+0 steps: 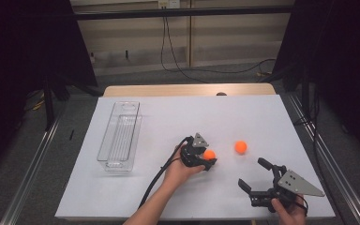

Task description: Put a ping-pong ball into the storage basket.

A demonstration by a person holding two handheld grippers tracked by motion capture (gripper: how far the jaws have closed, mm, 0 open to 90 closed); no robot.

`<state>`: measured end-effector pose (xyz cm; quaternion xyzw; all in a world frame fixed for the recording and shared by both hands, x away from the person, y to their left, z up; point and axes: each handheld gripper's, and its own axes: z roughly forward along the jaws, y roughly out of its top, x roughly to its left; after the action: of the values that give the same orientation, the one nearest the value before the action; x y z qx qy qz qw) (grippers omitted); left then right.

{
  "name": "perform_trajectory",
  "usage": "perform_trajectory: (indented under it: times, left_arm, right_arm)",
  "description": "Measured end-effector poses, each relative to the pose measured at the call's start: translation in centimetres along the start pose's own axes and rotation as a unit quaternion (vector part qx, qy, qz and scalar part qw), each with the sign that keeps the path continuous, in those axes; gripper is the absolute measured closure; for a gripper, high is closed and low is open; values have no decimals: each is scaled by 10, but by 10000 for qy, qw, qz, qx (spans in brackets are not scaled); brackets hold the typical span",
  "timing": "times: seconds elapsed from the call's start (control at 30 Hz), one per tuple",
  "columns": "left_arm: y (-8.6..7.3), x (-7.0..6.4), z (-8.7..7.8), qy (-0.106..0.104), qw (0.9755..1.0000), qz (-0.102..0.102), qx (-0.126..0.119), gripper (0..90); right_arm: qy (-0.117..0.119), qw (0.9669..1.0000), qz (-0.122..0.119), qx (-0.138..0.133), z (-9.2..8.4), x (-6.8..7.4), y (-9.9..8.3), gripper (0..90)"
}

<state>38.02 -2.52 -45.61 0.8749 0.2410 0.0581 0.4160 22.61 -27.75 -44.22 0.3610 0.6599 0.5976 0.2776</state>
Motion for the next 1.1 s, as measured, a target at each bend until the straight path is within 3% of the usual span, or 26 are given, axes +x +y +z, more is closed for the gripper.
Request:
perform_trajectory:
  times: [0.57,1.1]
  left_arm:
    - [0,-2,2,31,10000,52,2,505]
    - [3,0,-12,-164,9997,-165,4,508]
  right_arm:
    - [-2,10000,-18,-9,0,0,0,7]
    - [-10,10000,-30,-4,0,0,0,7]
